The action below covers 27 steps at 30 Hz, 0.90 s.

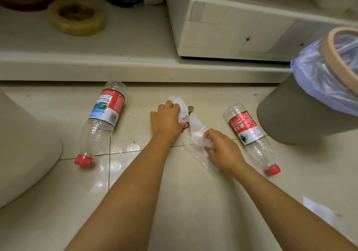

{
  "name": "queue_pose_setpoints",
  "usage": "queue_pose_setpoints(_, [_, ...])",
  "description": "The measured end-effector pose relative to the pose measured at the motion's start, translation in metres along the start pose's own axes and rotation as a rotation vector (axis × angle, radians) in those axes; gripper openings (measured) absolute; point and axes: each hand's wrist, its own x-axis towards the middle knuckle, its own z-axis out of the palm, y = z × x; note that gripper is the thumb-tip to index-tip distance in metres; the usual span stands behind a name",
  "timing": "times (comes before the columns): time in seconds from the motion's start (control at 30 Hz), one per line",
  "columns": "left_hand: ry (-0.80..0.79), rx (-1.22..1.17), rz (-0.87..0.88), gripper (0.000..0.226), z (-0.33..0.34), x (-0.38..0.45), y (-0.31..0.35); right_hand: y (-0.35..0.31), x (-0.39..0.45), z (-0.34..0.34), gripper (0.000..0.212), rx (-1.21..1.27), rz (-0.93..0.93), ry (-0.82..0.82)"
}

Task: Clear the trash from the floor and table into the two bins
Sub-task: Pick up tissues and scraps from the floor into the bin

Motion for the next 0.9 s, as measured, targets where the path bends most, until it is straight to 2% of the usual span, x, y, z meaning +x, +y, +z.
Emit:
queue_pose_setpoints(0.17, [0.018,-0.103,-0.025,0.023,0.005,-0.003,0.008,0.006,-0.012,0.002,0.026,0.024,0.006,0.013])
queue_pose_setpoints(0.3, [-0.054,-0.178,-0.060,0.024,0.007,-0.013,0.011,0.005,-0.019,0.007,0.027,0.034,0.038,0.039])
queue_pose_setpoints(0.43, [-0.056,-0.334,-0.093,0.020,-0.011,-0.027,-0.001,-0.006,-0.025,0.001,0.023,0.058,0.025,0.030])
queue_pose_setpoints(0.53, [-0.029,-0.412,-0.085,0.010,-0.040,-0.041,-0.018,-0.024,-0.026,-0.009,0.022,0.078,-0.040,0.027])
queue_pose_setpoints(0.63, [0.021,-0.410,-0.065,0.010,-0.078,-0.053,-0.040,-0.051,-0.027,-0.025,0.022,0.088,-0.108,0.033])
queue_pose_setpoints(0.8, [0.088,-0.341,-0.120,0.011,-0.145,-0.085,-0.071,-0.117,-0.037,-0.056,0.023,0.267,-0.192,0.099])
queue_pose_setpoints(0.9, [0.131,-0.288,-0.019,0.019,-0.191,-0.113,-0.075,-0.160,-0.045,-0.076,0.023,0.336,-0.278,0.170])
